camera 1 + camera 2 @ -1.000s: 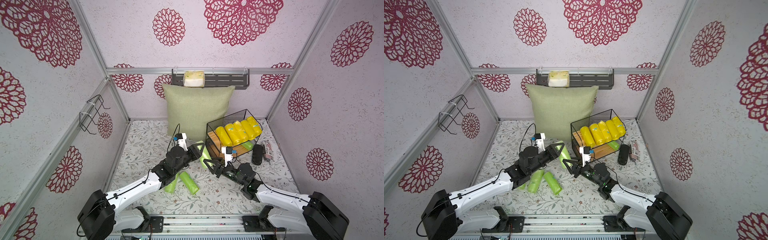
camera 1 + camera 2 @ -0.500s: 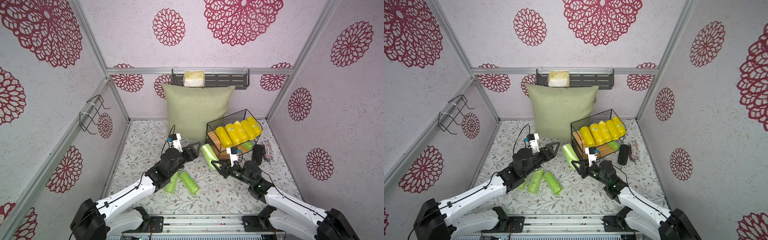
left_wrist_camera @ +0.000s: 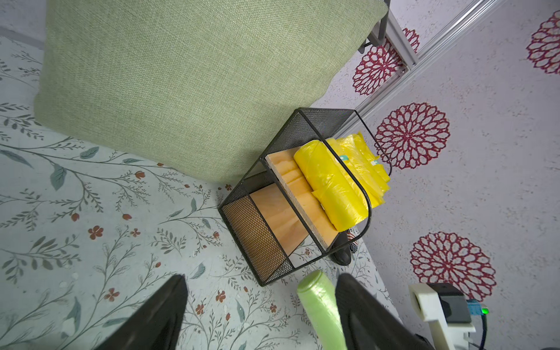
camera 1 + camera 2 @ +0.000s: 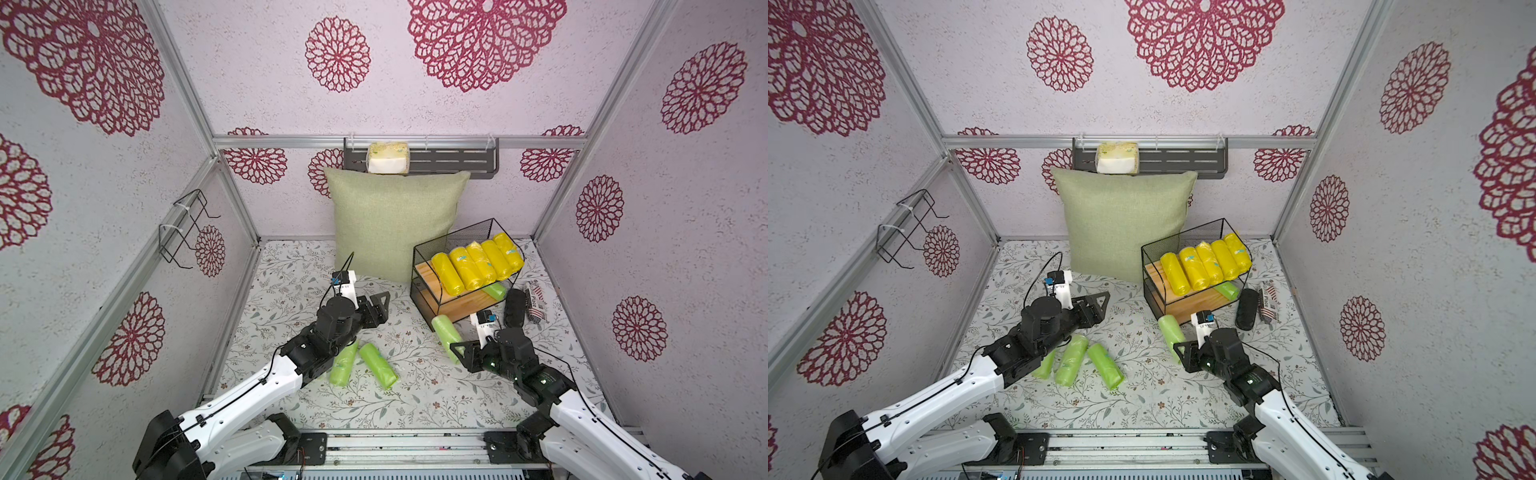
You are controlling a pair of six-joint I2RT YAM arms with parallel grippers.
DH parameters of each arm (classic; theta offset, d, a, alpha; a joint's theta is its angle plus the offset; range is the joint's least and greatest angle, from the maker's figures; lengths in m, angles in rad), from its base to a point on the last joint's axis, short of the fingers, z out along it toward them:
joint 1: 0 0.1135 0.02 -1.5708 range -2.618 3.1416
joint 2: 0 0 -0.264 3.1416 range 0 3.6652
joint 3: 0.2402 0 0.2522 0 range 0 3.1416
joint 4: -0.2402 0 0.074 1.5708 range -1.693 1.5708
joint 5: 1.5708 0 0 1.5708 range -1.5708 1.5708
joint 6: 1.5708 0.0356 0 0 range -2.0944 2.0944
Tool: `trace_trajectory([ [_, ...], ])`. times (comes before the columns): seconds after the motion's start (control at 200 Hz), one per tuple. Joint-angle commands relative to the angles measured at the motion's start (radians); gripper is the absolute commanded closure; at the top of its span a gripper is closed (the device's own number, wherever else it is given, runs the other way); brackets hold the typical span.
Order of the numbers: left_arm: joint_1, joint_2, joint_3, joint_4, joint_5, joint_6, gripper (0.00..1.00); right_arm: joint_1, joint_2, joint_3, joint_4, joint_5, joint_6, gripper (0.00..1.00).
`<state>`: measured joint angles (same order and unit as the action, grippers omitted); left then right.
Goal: Sort the rolls of trash bags by color and place them on the shelf
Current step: Place the roll of trash bags on the shelf.
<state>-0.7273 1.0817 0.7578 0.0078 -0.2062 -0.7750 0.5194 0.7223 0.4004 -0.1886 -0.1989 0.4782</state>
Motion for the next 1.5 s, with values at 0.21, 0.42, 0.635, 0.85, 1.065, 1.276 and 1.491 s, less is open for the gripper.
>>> trace_trajectory([
  [0.21, 0.009, 0.045, 0.041, -0.021, 0.069, 0.038, 0.18, -0.346, 0.135, 0.011, 0.255, -0.074, -0.127, 0.71],
  [0.42, 0.009, 0.055, 0.051, -0.036, 0.088, 0.037, 0.18, -0.501, 0.355, -0.015, 0.609, -0.219, -0.093, 0.71],
  [0.635, 0.008, 0.066, 0.046, -0.035, 0.09, 0.031, 0.18, -0.515, 0.596, 0.039, 0.813, -0.257, -0.079, 0.69],
  [0.85, 0.009, 0.078, 0.051, -0.034, 0.096, 0.028, 0.18, -0.516, 0.753, 0.09, 0.931, -0.264, -0.041, 0.66],
  [1.065, 0.009, 0.084, 0.047, -0.029, 0.104, 0.023, 0.18, -0.52, 0.869, 0.135, 0.981, -0.243, -0.003, 0.61],
  [1.276, 0.009, 0.077, 0.043, -0.035, 0.107, 0.021, 0.18, -0.527, 0.912, 0.124, 1.039, -0.21, 0.052, 0.58],
  [1.491, 0.009, 0.07, 0.035, -0.035, 0.104, 0.016, 0.17, -0.533, 0.841, 0.085, 1.013, -0.15, 0.063, 0.5],
])
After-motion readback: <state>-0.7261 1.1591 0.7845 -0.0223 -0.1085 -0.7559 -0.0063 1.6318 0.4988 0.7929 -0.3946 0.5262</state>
